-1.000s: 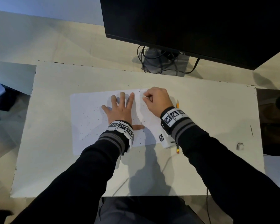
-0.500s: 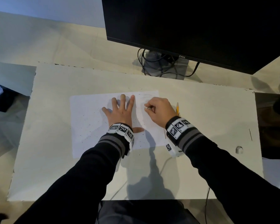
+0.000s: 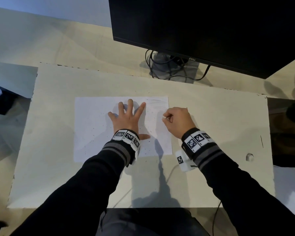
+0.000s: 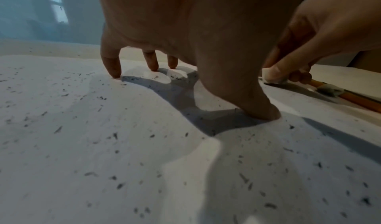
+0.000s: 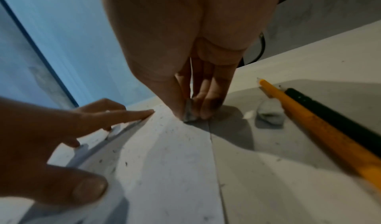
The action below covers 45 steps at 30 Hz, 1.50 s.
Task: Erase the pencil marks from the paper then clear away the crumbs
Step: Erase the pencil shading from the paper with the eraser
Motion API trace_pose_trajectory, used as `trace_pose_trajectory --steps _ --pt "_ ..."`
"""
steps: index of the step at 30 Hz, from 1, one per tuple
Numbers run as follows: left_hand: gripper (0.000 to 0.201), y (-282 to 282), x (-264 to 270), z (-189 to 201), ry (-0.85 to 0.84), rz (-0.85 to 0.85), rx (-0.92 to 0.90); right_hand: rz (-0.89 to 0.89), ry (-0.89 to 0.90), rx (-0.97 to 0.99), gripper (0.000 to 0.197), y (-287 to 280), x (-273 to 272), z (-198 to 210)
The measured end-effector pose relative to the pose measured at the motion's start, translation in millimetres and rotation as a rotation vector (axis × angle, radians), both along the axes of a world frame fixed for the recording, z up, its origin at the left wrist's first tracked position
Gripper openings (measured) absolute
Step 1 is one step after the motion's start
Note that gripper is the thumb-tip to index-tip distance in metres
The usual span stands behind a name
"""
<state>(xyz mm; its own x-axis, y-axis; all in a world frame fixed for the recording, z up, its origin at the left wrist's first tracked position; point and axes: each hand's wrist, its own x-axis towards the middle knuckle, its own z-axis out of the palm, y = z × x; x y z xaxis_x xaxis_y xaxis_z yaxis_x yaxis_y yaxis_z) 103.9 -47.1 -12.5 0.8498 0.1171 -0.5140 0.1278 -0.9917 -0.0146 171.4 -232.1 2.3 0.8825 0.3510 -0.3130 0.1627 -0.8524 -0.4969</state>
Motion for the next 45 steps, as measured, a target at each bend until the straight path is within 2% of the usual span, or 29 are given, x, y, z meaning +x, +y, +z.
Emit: trace_pose_trajectory --steps 2,5,7,10,14,19,21,25,28,31,33,37,42,45 --pt "0.124 2 -5 -1 -0.007 -0.019 0.006 0.047 -0.008 0.018 0.006 5 -8 -1" --pt "0.124 6 -14 -1 -0.021 -0.028 0.029 0.218 0.011 0.030 0.007 14 -21 -2" --pt "0.125 6 -14 -1 -0.021 -0.006 0.012 0.193 -0.002 0.051 0.005 11 -16 -3" --pt "0.121 -5 -8 -2 -0.002 0.107 -0.057 0.103 -0.033 0.076 0.006 6 -10 -5" --pt "0.110 -26 -7 -3 -0.003 0.225 -0.085 0.283 0.008 0.019 0.012 13 -17 -2" --pt "0.108 -29 -17 -9 -0.083 0.203 -0.050 0.279 -0.041 0.015 0.011 18 13 -1" --pt "0.108 -29 -18 -11 -0.101 0.202 -0.050 0.274 -0.046 0.055 0.008 10 4 -4" --pt "0.109 -30 -20 -15 -0.109 0.214 -0.074 0.387 0.020 0.039 0.009 -7 -16 -1" --pt "0.109 -32 -23 -18 -0.127 0.219 -0.081 0.440 -0.015 0.022 0.010 16 10 3" --pt "0.108 -33 -24 -20 -0.145 0.232 -0.082 0.410 -0.059 0.057 0.010 33 25 1" --pt "0.108 -33 -25 -20 -0.143 0.235 -0.086 0.414 -0.050 0.059 0.011 26 17 -1" --pt "0.107 -33 -26 -20 -0.149 0.230 -0.086 0.531 -0.006 0.015 0.009 20 15 3" --pt "0.107 -33 -23 -20 -0.103 0.220 -0.093 0.415 -0.069 0.047 0.008 42 29 0" --pt "0.109 -34 -24 -20 -0.099 0.216 -0.097 0.513 0.015 0.014 0.009 26 14 2"
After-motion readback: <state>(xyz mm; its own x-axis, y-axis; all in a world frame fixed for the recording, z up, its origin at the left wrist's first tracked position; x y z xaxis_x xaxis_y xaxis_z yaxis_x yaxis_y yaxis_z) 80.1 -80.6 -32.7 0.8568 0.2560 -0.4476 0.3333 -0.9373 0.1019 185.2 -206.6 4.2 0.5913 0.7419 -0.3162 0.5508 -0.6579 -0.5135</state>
